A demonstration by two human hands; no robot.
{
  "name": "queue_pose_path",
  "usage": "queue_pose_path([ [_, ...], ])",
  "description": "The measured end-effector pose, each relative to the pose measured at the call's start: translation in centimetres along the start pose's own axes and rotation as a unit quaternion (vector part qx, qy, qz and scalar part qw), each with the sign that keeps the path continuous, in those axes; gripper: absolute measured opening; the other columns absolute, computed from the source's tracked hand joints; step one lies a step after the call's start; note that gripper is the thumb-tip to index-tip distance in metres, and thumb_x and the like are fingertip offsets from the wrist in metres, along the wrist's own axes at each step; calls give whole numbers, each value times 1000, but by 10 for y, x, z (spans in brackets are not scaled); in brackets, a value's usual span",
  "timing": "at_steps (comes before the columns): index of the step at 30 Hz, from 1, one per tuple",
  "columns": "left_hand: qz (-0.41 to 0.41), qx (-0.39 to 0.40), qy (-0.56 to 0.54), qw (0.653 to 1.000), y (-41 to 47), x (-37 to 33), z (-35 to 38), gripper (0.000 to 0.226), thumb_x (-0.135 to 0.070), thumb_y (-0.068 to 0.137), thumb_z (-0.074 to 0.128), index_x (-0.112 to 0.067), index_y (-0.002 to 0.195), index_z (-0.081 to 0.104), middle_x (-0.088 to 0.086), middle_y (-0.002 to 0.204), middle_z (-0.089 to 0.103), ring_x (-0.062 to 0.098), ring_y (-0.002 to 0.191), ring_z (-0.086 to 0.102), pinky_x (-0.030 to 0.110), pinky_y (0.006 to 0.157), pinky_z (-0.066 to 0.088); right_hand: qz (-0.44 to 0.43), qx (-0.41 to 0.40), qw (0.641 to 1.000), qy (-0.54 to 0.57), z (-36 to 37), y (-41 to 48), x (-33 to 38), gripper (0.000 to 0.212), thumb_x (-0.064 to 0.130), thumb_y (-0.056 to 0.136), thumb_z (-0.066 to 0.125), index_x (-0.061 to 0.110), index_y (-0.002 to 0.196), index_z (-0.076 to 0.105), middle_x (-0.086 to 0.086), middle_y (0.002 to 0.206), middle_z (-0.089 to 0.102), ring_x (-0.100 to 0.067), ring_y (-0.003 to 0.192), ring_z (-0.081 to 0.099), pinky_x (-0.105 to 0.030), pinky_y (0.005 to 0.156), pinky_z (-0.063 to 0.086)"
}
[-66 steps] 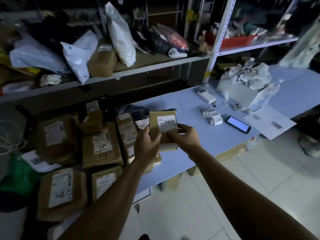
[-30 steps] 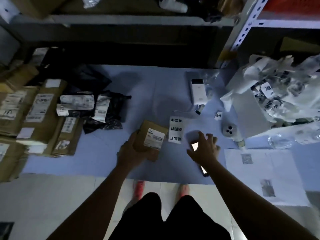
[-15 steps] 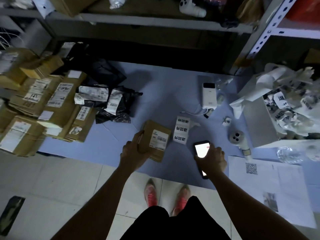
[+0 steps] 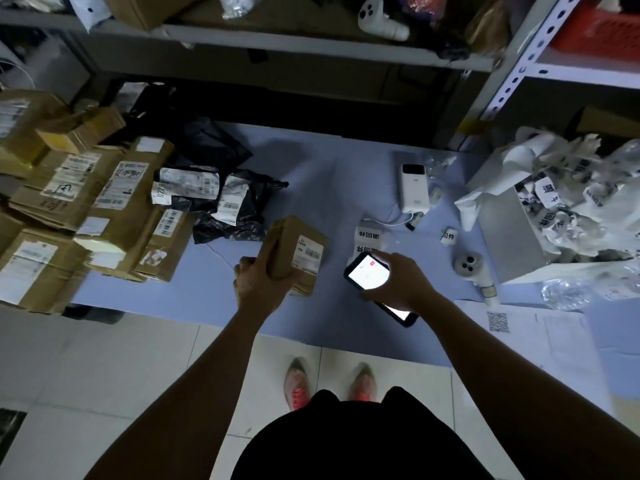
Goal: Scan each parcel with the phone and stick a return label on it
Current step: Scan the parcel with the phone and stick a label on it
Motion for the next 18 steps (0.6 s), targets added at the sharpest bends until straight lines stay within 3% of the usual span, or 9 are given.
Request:
queue_pose_path([
  [4,4,0,1,1000,3,2,-1,99,-57,72,81,-44,155,28,14,113,49,37,109,46,49,96,46,3,28,996,-80,-8,-6,3,101,51,61,89,33,149,43,1,142,56,-24,131,51,-41,99,44],
  [11,11,-12,-24,1000,1,4,2,102,-58,70,81,-51,153,24,12,115,47,35,107,44,47,94,45,-13,26,994,-109,-16,-18,2,98,52,58,88,37,145,45,5,138,59,-22,126,54,-43,98,49],
  [18,15,-11,-3,1000,0,1,3,98,-59,72,80,-48,153,27,14,117,46,37,109,44,48,95,45,-15,2,995,-100,-16,-25,-5,92,49,60,87,39,142,47,6,131,61,-20,120,56,-35,85,47],
])
Point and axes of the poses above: each hand's wrist, its own y-axis towards the middle knuckle, its own z-axis out of the palm, x = y × z, the point moved 4 cm from there along y, towards the middle knuckle
